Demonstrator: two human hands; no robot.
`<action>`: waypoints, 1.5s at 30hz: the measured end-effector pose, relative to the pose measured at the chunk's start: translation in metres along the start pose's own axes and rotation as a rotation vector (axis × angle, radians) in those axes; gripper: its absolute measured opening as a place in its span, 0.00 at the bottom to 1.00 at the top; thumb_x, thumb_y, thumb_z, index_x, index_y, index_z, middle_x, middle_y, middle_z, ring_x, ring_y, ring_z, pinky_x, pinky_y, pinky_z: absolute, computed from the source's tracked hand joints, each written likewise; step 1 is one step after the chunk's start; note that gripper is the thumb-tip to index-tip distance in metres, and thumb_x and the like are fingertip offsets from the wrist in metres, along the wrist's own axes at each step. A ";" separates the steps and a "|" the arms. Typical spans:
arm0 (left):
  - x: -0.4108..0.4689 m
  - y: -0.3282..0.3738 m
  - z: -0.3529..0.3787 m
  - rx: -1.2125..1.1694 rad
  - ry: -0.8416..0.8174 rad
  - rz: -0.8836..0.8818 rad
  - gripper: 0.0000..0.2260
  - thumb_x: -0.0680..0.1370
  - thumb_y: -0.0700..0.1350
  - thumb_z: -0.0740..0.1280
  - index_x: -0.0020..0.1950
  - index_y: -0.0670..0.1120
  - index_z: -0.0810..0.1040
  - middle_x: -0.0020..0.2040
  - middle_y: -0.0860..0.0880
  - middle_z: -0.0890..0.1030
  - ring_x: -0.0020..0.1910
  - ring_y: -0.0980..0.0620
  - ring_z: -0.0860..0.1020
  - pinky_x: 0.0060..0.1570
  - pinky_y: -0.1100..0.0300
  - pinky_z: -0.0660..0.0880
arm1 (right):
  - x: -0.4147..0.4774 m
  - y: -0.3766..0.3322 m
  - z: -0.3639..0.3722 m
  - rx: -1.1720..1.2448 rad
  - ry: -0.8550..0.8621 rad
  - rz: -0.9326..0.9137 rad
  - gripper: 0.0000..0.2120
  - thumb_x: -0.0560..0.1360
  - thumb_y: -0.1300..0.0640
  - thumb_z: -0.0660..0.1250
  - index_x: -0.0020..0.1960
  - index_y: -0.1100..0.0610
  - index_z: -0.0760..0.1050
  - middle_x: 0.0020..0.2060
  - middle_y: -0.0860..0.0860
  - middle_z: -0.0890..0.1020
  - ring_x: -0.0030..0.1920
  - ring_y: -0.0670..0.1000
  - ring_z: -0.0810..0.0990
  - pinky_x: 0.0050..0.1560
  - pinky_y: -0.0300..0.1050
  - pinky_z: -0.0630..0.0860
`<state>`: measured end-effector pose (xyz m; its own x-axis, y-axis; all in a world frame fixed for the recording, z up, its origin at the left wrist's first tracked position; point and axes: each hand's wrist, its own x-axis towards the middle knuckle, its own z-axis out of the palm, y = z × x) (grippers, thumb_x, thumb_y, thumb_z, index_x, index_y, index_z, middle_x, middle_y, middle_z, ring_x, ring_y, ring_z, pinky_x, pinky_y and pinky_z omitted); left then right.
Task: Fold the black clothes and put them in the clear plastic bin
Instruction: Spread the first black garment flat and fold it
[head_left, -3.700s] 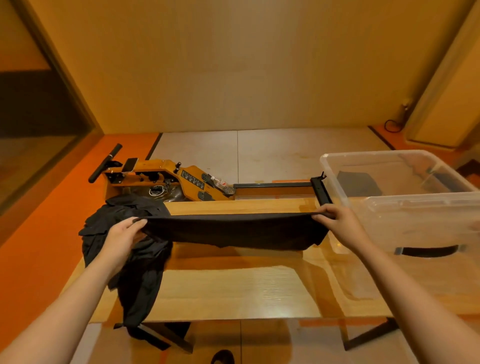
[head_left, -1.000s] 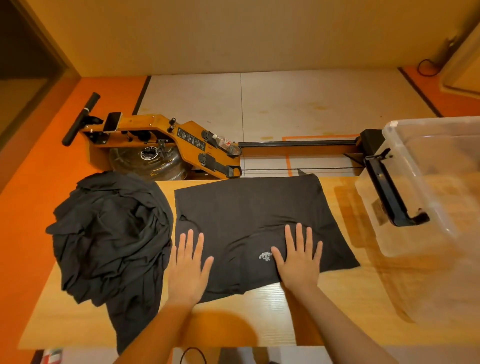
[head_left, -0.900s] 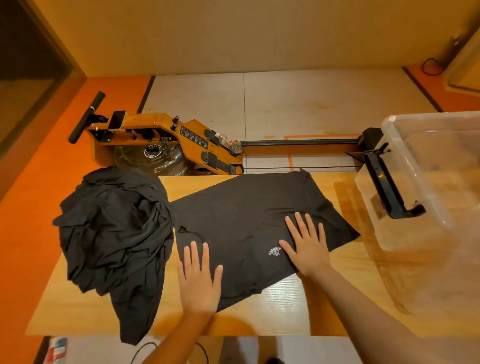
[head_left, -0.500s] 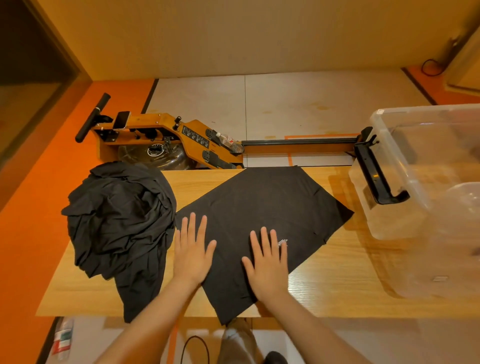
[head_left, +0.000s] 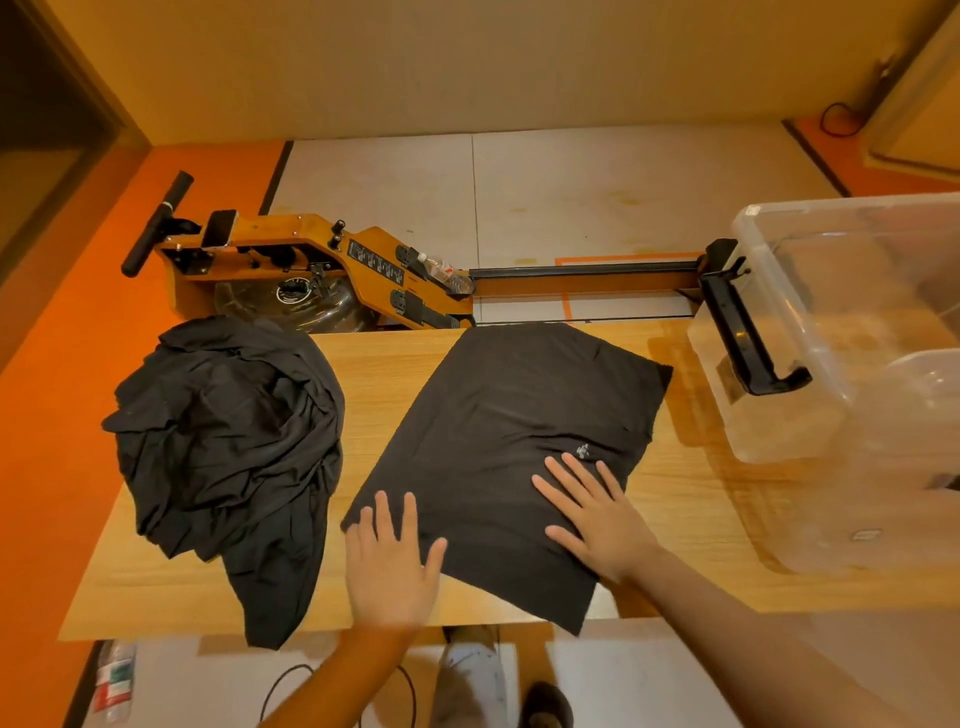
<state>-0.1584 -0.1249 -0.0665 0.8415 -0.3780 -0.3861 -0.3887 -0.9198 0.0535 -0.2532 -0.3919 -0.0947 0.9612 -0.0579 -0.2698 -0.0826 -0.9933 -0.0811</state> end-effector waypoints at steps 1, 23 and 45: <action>-0.007 0.005 -0.001 -0.008 -0.008 0.012 0.38 0.81 0.63 0.37 0.66 0.43 0.78 0.61 0.35 0.79 0.55 0.35 0.79 0.54 0.41 0.74 | -0.005 0.008 -0.001 -0.016 -0.004 -0.010 0.28 0.81 0.37 0.41 0.78 0.46 0.54 0.75 0.50 0.64 0.76 0.52 0.54 0.71 0.54 0.48; -0.016 -0.038 0.017 -0.065 0.029 0.421 0.44 0.70 0.76 0.45 0.78 0.54 0.37 0.77 0.53 0.32 0.76 0.55 0.31 0.75 0.57 0.41 | -0.100 -0.018 0.040 -0.029 0.037 0.004 0.61 0.55 0.52 0.82 0.79 0.56 0.50 0.77 0.54 0.59 0.77 0.55 0.52 0.74 0.52 0.48; -0.039 -0.068 0.015 0.160 0.089 0.665 0.41 0.64 0.48 0.81 0.74 0.49 0.68 0.73 0.47 0.69 0.71 0.49 0.68 0.68 0.60 0.59 | -0.117 0.022 0.019 -0.136 0.022 -0.174 0.53 0.60 0.61 0.79 0.78 0.50 0.54 0.72 0.50 0.70 0.73 0.51 0.64 0.73 0.51 0.48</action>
<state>-0.1702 -0.0463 -0.0691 0.4302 -0.8700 -0.2410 -0.8777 -0.4655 0.1135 -0.3720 -0.4052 -0.0828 0.9635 0.1149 -0.2417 0.1199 -0.9928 0.0062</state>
